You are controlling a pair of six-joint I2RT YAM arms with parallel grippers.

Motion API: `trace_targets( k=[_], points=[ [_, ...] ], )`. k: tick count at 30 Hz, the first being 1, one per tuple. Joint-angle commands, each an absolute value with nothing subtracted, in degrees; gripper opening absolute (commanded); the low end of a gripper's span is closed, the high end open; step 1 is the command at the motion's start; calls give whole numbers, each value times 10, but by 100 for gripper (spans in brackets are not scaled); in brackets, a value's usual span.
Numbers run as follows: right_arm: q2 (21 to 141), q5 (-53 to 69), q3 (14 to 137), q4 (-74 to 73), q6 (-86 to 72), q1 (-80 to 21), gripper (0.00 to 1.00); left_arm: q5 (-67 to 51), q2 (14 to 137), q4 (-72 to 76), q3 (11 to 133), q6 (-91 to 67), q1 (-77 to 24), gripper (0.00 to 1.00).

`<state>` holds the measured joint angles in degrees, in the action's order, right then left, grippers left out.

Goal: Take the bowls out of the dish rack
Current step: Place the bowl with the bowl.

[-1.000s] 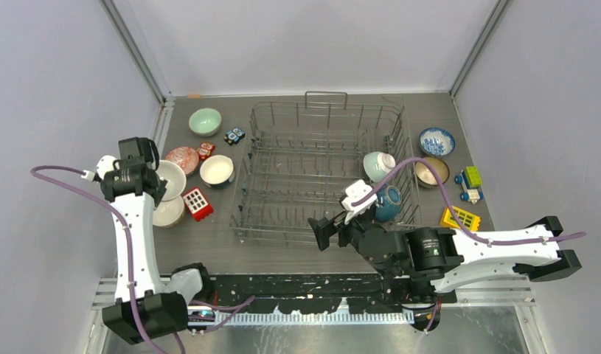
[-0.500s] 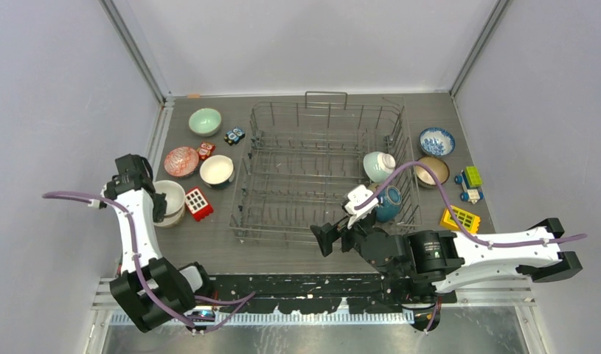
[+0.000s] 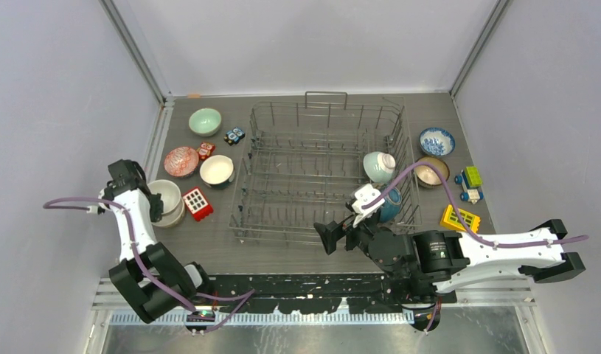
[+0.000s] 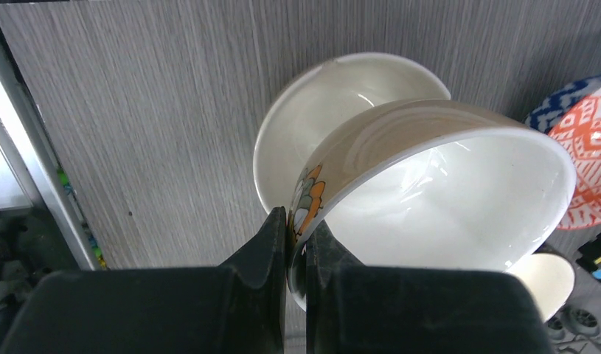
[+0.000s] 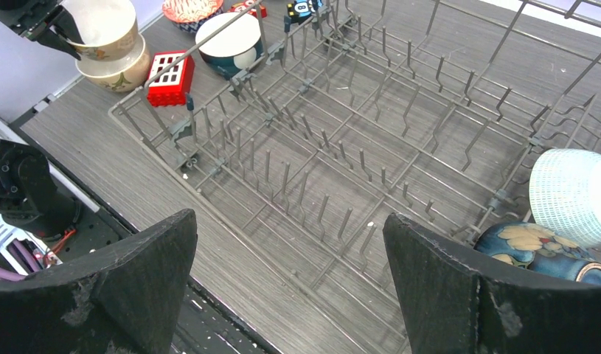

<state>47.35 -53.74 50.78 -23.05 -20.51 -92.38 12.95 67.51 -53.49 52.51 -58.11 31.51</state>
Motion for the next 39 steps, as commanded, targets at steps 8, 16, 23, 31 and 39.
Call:
trace_targets(
  k=[8, 16, 23, 31, 39],
  points=[
    [475, -556, 502, -192, -196, -921, 100, 93, 683, -456, 510, -578, 350, 0],
    [479, -557, 503, -185, -193, -922, 100, 84, 706, -440, 494, -576, 355, 0],
    [483, -558, 504, -182, -193, -921, 100, 82, 711, -440, 494, -571, 356, 0],
    [482, -555, 503, -182, -192, -921, 100, 82, 697, -450, 502, -555, 356, 20],
    [473, -554, 499, -185, -199, -921, 100, 80, 689, -458, 503, -541, 356, 31]
  ],
)
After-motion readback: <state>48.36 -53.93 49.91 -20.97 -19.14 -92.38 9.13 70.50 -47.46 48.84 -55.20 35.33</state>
